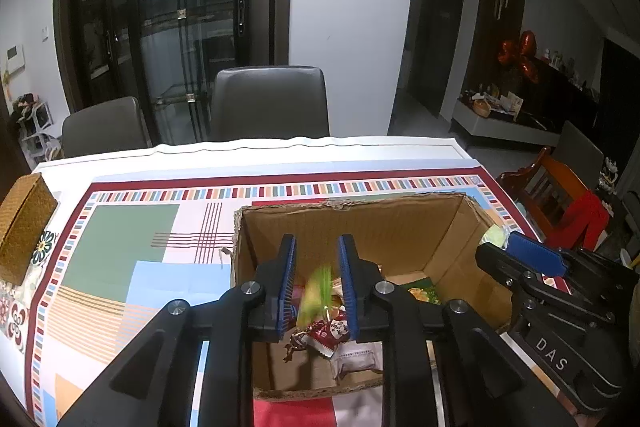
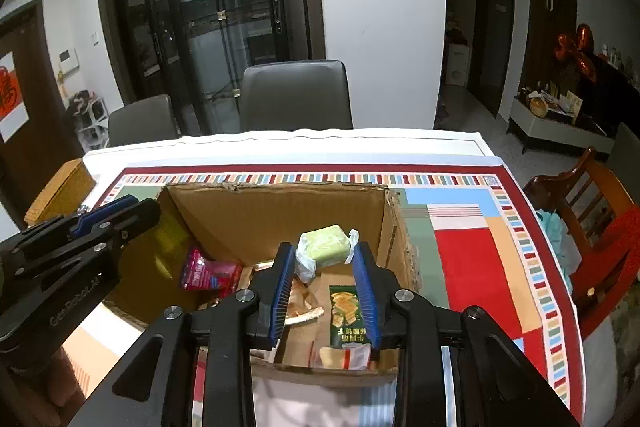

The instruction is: Organize snacks

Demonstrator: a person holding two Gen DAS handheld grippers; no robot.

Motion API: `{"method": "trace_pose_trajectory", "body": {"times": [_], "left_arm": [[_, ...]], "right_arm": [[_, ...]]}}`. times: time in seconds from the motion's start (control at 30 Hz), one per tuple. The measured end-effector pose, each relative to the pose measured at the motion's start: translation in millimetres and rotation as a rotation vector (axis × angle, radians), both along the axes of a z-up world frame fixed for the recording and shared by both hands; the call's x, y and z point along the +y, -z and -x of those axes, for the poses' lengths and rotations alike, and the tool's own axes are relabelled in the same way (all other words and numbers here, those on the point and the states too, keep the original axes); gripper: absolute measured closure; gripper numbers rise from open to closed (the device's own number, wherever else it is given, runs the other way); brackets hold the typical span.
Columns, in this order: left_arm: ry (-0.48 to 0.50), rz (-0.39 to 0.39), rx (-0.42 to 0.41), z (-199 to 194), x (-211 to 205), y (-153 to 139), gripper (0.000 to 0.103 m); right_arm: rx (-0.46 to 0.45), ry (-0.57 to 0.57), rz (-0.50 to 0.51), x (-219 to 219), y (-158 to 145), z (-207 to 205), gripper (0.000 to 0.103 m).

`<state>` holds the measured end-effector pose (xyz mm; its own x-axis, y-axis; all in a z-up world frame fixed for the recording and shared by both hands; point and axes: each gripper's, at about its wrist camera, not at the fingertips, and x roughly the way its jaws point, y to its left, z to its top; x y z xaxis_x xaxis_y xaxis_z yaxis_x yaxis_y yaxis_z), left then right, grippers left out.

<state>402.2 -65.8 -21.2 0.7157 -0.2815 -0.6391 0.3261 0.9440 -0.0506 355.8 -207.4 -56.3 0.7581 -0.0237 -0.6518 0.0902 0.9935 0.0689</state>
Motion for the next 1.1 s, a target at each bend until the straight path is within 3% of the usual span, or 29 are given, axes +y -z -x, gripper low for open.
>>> {"method": "trace_pose_trajectory", "body": {"times": [0.13,0.2,0.3,0.37,1.1], "left_arm": [[-0.002,-0.002,-0.003,3,1,-1,0.065],[-0.006,-0.003,-0.009,5,2,-2,0.059],[-0.011,-0.013,-0.02,8,2,-4,0.049],[-0.018,-0.013,-0.025,11,5,-5,0.043],[-0.096,-0.007,-0.068,43,27,-22,0.022]], "right_arm": [[0.001,0.001,-0.005,-2,1,1,0.057],[-0.003,0.005,-0.003,-2,0,3,0.043],[-0.012,0.017,0.004,-3,-1,7,0.03],[-0.012,0.026,0.006,-4,-2,9,0.026],[-0.039,0.072,0.056,1,-19,37,0.012]]}}
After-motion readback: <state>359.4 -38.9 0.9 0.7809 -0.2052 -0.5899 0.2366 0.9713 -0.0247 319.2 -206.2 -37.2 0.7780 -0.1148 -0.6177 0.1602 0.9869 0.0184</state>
